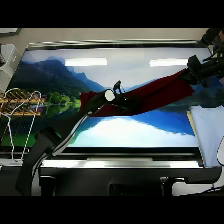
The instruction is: Fold the clothes and pants, and hang the long-sleeved shirts on hangers.
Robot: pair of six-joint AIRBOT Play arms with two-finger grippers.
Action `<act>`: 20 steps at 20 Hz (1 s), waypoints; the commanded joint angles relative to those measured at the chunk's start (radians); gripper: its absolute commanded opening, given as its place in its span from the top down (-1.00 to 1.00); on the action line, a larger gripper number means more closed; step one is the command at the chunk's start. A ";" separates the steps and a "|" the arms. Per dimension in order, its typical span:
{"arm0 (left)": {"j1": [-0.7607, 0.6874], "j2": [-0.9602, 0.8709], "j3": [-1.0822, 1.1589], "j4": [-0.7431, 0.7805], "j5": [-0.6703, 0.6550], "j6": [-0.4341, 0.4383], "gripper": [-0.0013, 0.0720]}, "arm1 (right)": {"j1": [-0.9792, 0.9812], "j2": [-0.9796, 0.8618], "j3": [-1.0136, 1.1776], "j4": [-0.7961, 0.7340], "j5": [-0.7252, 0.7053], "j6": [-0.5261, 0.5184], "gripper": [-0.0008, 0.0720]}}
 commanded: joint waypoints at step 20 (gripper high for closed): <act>0.362 0.502 0.026 0.220 -0.507 0.241 0.92 | 0.333 0.024 0.009 0.024 -0.181 0.182 0.89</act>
